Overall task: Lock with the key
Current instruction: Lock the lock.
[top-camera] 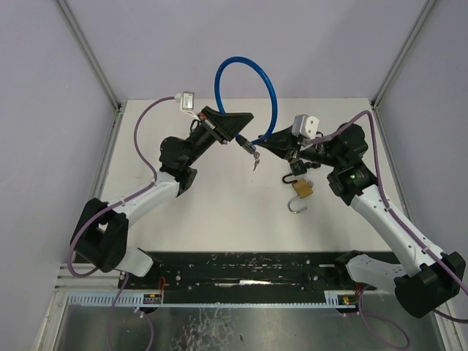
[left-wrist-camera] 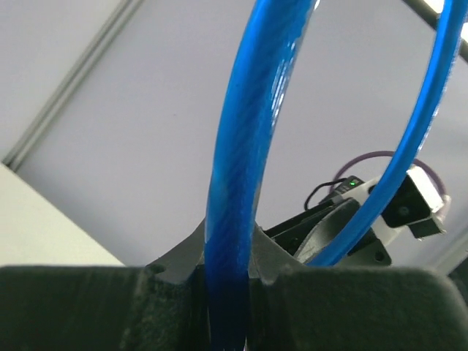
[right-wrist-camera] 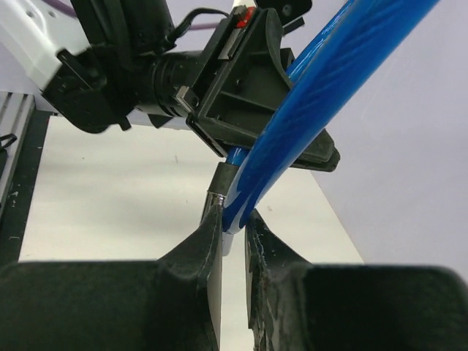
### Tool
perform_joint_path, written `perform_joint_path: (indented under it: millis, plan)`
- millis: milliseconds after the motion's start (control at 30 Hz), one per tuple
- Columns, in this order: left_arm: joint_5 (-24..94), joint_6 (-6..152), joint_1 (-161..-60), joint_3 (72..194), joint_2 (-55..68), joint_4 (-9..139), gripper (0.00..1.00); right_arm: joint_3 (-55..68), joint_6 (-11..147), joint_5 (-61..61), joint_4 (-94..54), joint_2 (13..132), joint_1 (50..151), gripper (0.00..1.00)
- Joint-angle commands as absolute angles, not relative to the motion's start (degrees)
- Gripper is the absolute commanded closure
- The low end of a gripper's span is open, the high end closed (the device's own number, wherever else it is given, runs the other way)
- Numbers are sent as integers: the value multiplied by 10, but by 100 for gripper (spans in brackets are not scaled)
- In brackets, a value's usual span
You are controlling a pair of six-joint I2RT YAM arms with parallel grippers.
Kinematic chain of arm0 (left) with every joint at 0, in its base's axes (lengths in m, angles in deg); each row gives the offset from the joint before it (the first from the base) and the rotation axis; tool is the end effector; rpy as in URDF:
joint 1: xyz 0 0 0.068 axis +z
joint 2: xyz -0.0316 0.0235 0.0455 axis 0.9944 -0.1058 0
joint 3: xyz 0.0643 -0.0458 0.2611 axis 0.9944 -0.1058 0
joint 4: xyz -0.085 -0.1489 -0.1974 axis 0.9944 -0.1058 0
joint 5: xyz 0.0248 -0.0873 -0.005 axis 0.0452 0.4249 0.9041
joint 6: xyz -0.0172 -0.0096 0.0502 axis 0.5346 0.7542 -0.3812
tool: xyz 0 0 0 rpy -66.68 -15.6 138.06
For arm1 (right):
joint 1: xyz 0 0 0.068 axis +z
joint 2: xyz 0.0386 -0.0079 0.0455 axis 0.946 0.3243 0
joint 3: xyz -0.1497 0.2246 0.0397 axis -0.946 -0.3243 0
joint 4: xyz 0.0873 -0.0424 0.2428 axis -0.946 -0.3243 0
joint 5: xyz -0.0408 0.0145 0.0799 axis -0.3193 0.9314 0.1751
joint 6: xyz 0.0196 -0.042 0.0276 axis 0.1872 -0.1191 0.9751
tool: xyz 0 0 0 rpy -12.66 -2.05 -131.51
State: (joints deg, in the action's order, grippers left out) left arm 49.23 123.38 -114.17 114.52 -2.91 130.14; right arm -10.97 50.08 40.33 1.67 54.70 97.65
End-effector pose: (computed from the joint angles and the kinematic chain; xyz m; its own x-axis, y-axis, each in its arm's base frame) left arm 0.2713 -0.1738 0.3664 -0.4085 -0.7100 -0.5736 0.7936 0.0341 -0.6075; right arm 0.2071 0.1334 0.4139 0.4244 0.0668 -0.9030 -0.8736 0.2926 -0.3889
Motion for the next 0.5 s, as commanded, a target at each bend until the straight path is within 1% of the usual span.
perform_joint_path:
  millis: [0,200,333,367,400,467]
  plan:
    - [463,1182,-1168,1177,8,1216,100,-73,425,365,-21,564,964,100]
    - [444,1206,-1180,1183,-1,1227,100,-102,410,397,-63,561,986,100]
    - [422,1235,-1179,1167,-1,1278,100,-120,410,478,-92,549,989,100]
    - [421,1244,-1178,1168,-4,1288,100,-127,410,483,-94,546,991,100]
    - [421,1254,-1177,1169,-9,1298,100,-135,409,459,-91,544,991,100]
    - [424,1276,-1177,1174,-17,1316,100,-152,424,353,-62,543,991,100]
